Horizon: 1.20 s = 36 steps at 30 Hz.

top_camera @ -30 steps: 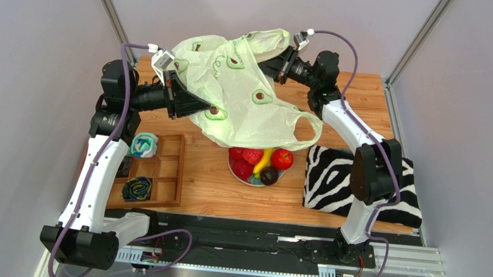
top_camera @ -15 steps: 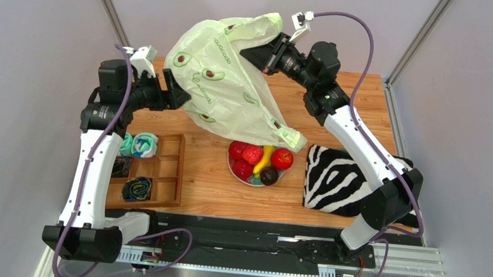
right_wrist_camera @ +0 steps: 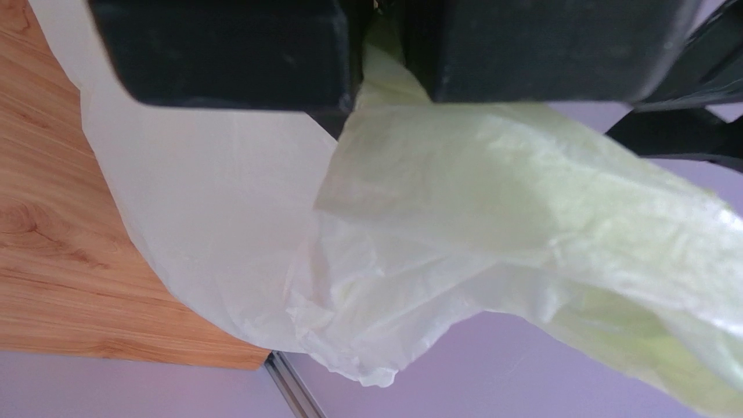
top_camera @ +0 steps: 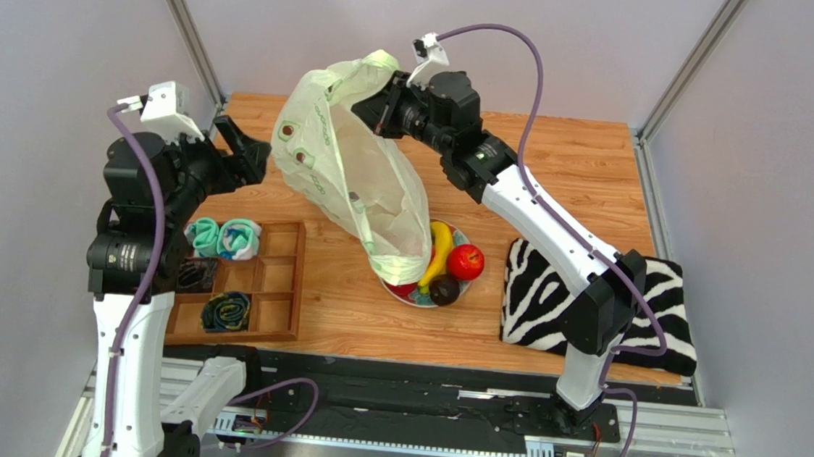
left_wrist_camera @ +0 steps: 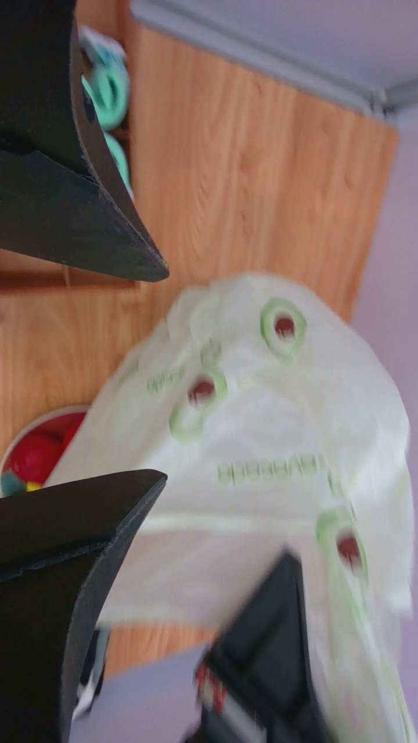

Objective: Place the fruits into the plastic bag

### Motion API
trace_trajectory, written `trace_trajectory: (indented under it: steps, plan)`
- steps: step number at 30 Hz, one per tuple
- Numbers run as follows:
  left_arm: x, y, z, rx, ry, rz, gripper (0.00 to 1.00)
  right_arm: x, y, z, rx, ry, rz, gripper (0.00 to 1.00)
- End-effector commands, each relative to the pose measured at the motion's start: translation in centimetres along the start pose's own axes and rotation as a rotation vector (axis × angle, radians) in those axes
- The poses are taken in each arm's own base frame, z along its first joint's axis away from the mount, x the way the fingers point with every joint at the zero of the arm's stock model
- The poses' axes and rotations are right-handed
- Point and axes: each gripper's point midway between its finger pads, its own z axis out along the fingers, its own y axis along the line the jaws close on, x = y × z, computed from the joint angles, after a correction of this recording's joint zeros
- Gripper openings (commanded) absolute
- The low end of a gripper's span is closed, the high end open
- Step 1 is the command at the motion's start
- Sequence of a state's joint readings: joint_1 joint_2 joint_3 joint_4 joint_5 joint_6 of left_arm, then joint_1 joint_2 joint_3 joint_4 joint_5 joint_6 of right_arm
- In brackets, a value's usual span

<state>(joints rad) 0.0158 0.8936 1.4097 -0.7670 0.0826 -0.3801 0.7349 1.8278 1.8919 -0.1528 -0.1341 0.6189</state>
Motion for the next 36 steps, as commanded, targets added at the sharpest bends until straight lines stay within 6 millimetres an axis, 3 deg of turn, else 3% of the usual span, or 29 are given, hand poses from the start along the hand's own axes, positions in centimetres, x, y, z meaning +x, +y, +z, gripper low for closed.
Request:
trace_trajectory:
  steps: [1,3,7,11,17,23,26,29,30,32,33,36]
  plan:
    - [-0.9,-7.3,0.8,0.391,0.017,-0.135,0.88,-1.6,1.6,0.3,0.008,-0.055,-0.051,0.00]
    - [-0.4,-8.7,1.8,0.452,0.040,-0.165,0.88,-0.9,1.8,0.6,0.011,-0.041,-0.049,0.00]
    - [1.8,-8.9,3.7,0.451,0.128,-0.148,0.88,0.1,2.0,0.8,0.009,-0.023,-0.047,0.00]
    - [4.9,-8.0,5.9,0.401,0.234,-0.108,0.88,0.7,2.2,0.9,0.010,-0.009,-0.044,0.00]
    - [6.7,-6.7,6.5,0.331,0.271,-0.062,0.84,1.1,2.1,1.0,0.013,0.003,-0.037,0.00]
    - [8.6,-7.8,7.1,0.369,0.330,-0.075,0.67,1.7,1.9,1.4,0.023,0.016,-0.030,0.00]
    - [9.7,-7.2,7.4,0.344,0.367,-0.062,0.55,1.6,2.0,1.4,0.023,0.012,-0.032,0.00]
    - [10.4,-6.5,7.5,0.317,0.388,-0.046,0.37,1.6,1.9,1.3,0.028,0.011,-0.035,0.00]
    - [10.6,-6.3,7.5,0.311,0.389,-0.046,0.22,1.6,1.9,1.2,0.029,0.010,-0.036,0.00]
    - [10.3,-6.3,7.3,0.304,0.371,-0.046,0.11,1.8,1.7,1.2,0.035,0.015,-0.034,0.00]
    - [9.9,-6.1,7.2,0.292,0.351,-0.045,0.00,1.8,1.6,1.1,0.036,0.016,-0.034,0.00]
    - [8.9,-5.5,6.6,0.259,0.313,-0.035,0.00,1.9,1.2,1.0,0.049,0.016,-0.048,0.00]
